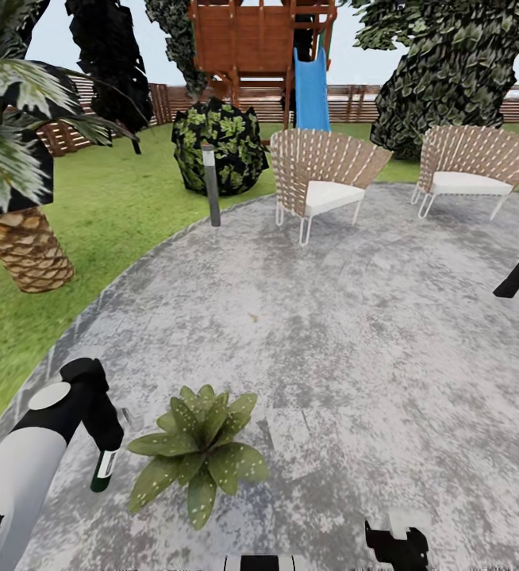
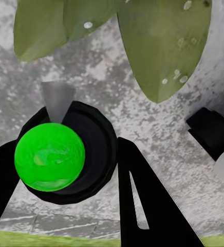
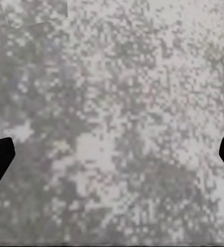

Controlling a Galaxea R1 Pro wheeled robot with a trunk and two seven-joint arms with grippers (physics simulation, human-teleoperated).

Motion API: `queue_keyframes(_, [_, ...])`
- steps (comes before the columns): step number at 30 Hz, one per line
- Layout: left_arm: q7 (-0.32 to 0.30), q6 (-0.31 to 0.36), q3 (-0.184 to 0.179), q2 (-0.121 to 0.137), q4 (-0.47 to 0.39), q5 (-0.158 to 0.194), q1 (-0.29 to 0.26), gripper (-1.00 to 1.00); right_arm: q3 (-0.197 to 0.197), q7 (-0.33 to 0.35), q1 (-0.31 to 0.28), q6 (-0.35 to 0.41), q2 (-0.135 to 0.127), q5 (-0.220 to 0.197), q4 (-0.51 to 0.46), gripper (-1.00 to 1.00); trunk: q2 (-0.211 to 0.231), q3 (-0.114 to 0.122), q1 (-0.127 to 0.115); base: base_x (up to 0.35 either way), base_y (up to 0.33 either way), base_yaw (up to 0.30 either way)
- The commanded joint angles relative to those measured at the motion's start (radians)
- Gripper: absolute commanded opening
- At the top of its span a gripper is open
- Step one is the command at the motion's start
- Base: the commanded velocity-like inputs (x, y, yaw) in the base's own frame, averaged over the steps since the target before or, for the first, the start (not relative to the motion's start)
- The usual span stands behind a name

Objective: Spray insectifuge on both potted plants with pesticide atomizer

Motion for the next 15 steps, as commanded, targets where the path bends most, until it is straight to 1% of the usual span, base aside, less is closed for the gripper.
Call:
queue_keyframes(1, [-0.008,0.011,0.002,0.0,-0.001,-0.007,0.0,-1.0,0.009,-0.004,0.0,-0.002,0.0,-0.006,0.0,1.0,0.0,-0.001,0.0,-0.143,0.2,-0.087])
queue_keyframes(6, [-0.008,0.011,-0.001,-0.001,0.0,-0.007,0.0,-1.0,0.009,-0.004,0.0,-0.002,0.0,-0.006,0.0,1.0,0.0,-0.001,0.0,-0.203,0.242,-0.012])
queue_keyframes(9, [-0.008,0.012,-0.003,-0.009,0.0,-0.007,0.0,-1.0,0.01,-0.002,0.0,-0.003,-0.003,-0.002,0.006,1.0,0.0,-0.001,0.0,-0.205,0.251,0.0])
queue_keyframes(11, [-0.008,0.014,-0.003,-0.01,0.0,-0.007,0.0,-1.0,0.009,-0.005,0.0,-0.002,-0.002,-0.005,0.002,1.0,0.0,-0.001,0.0,-0.015,0.3,-0.03])
queue_keyframes(15, [-0.008,0.015,-0.003,-0.011,0.001,-0.007,0.0,-1.0,0.009,-0.005,0.0,-0.002,-0.002,-0.006,0.003,1.0,0.0,-0.001,0.0,-0.001,0.305,-0.237])
